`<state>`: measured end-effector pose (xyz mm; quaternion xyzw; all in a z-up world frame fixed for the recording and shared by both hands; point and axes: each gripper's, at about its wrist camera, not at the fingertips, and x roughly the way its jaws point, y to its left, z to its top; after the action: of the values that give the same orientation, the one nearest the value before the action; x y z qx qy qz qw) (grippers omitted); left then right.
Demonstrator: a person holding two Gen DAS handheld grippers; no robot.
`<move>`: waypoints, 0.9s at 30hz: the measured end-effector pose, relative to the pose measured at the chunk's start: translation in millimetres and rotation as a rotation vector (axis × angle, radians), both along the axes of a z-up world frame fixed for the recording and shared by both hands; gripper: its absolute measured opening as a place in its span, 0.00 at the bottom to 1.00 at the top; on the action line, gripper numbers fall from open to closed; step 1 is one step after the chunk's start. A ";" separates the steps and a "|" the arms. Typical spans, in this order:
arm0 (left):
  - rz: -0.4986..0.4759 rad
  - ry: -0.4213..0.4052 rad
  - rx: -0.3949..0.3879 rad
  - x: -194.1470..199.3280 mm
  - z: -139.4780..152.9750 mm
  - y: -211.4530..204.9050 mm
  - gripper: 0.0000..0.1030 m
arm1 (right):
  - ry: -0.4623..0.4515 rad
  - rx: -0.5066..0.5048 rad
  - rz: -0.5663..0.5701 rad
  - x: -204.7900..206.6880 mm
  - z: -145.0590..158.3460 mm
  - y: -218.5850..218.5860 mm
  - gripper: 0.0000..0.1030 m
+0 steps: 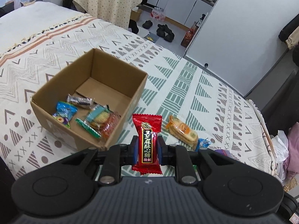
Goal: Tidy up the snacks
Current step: 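Carry the red candy bar over the box and open the left tool to drop it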
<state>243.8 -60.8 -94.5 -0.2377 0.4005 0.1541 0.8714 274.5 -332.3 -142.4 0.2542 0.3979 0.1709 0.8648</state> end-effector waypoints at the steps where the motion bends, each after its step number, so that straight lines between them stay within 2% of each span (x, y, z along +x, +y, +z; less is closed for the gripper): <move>1: 0.002 -0.004 0.003 -0.5 1.7 2.3 0.18 | -0.006 0.002 0.003 -0.6 1.4 1.8 0.08; 15: 0.027 -0.038 0.029 0.8 19.9 40.6 0.18 | -0.115 0.045 0.059 -3.5 23.0 45.6 0.08; 27: 0.040 -0.044 0.002 -1.4 20.5 71.6 0.18 | -0.199 0.033 0.079 -9.7 45.9 80.2 0.08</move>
<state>242.4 10.8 -74.0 -0.2481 0.3760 0.1667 0.8771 264.8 -252.1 -96.5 0.2344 0.3170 0.2361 0.8882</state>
